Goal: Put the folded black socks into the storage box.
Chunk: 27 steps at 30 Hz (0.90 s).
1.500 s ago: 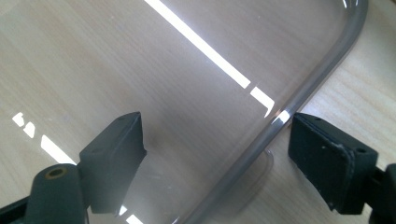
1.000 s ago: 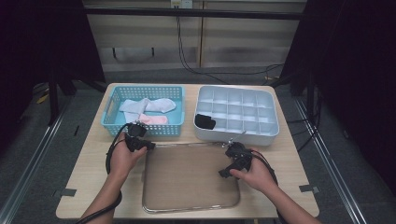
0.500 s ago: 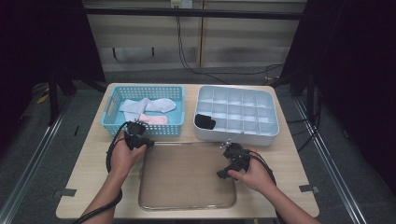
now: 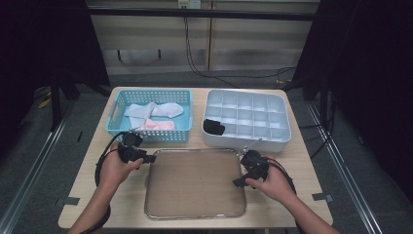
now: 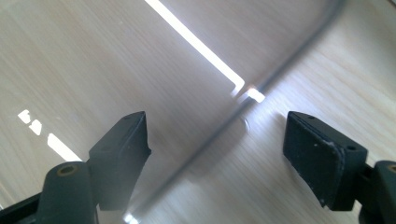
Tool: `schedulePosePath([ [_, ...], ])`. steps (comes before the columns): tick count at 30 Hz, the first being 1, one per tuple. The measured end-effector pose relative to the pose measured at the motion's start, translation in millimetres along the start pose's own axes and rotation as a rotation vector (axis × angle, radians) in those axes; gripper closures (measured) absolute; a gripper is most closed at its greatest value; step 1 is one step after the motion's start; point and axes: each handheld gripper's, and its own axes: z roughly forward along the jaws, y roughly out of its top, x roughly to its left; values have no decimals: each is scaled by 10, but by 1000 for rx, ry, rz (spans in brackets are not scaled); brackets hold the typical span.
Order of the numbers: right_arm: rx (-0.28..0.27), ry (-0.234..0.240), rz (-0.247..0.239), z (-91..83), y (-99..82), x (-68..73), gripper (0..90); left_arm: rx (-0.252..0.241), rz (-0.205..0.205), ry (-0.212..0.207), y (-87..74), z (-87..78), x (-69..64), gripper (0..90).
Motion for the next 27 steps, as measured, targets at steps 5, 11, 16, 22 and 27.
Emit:
schedulePosePath([
  [5, -10, 0, 14, -67, -100, -80, 226, -42, 8, -57, -162, -106, 12, 464],
  [11, -20, -3, 9, -115, -190, -126, 232, -29, 63, -34, -339, -203, 20, 466],
  [16, -23, -6, 11, -152, -224, -137, 234, -5, 59, -40, -444, -220, 9, 465],
  [22, -22, -6, 8, -171, -255, -131, 235, -24, 73, -39, -513, -280, -20, 470],
  [27, -21, -1, 17, -168, -270, -130, 236, -27, 81, -54, -559, -268, -36, 510],
])
